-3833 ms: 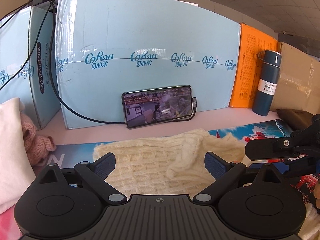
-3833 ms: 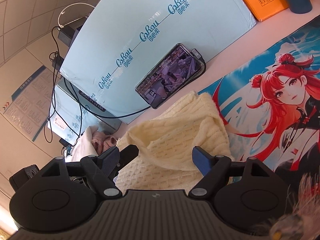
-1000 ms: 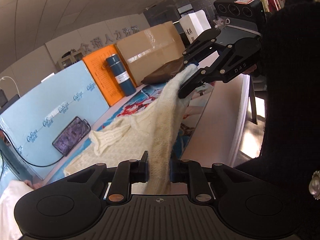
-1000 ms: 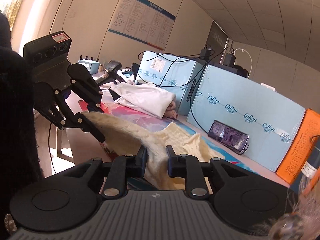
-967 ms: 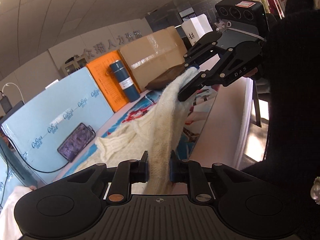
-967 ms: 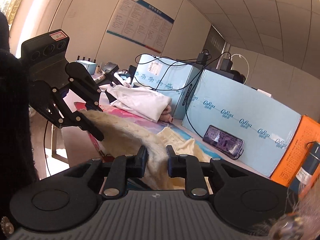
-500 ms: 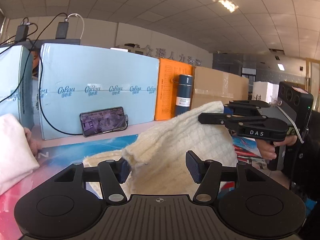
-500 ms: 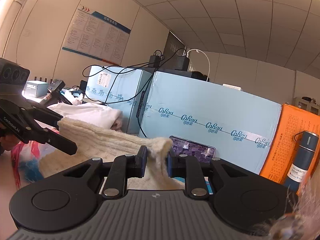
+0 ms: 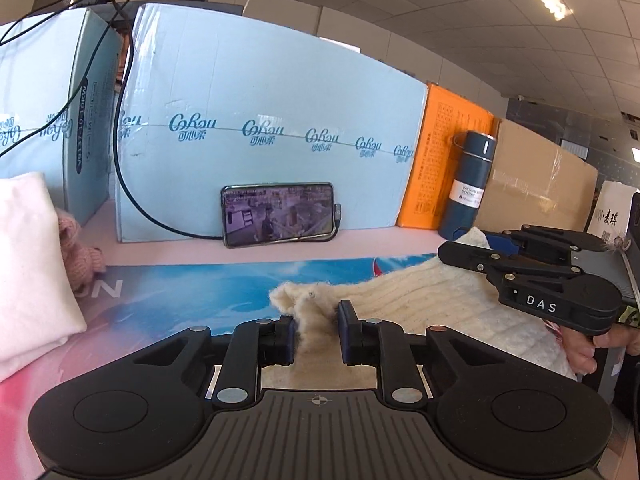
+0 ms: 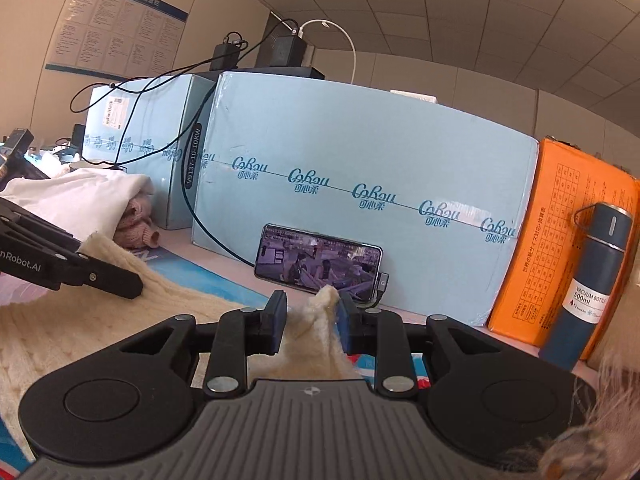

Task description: Fold clothes

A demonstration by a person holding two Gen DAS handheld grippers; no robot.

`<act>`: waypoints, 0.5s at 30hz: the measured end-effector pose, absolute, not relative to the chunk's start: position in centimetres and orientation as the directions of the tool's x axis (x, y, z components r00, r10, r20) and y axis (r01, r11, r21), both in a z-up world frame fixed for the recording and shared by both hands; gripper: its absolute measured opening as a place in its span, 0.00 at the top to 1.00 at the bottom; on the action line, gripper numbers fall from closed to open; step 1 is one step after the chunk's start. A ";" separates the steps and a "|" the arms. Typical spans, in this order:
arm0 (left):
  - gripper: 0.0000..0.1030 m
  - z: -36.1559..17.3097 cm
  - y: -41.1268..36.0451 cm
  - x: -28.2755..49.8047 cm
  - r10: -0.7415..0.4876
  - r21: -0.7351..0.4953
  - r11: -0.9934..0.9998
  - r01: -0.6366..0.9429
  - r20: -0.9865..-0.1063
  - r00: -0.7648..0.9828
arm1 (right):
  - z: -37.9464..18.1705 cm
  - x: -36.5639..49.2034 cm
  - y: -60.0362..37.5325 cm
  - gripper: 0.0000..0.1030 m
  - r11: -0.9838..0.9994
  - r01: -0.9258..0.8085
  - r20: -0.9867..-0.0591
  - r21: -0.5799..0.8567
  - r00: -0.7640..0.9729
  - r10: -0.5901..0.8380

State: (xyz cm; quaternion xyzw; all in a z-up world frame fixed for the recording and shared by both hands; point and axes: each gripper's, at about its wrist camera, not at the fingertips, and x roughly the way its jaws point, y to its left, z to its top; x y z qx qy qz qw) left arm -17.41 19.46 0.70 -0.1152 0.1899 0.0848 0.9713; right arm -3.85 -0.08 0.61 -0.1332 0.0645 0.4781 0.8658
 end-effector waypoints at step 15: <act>0.83 0.2 20.8 -16.5 0.254 -0.179 0.919 -0.352 -0.413 0.874 | 2.1 -3.6 -4.9 0.30 0.204 -0.856 -0.212 0.475 0.114 0.971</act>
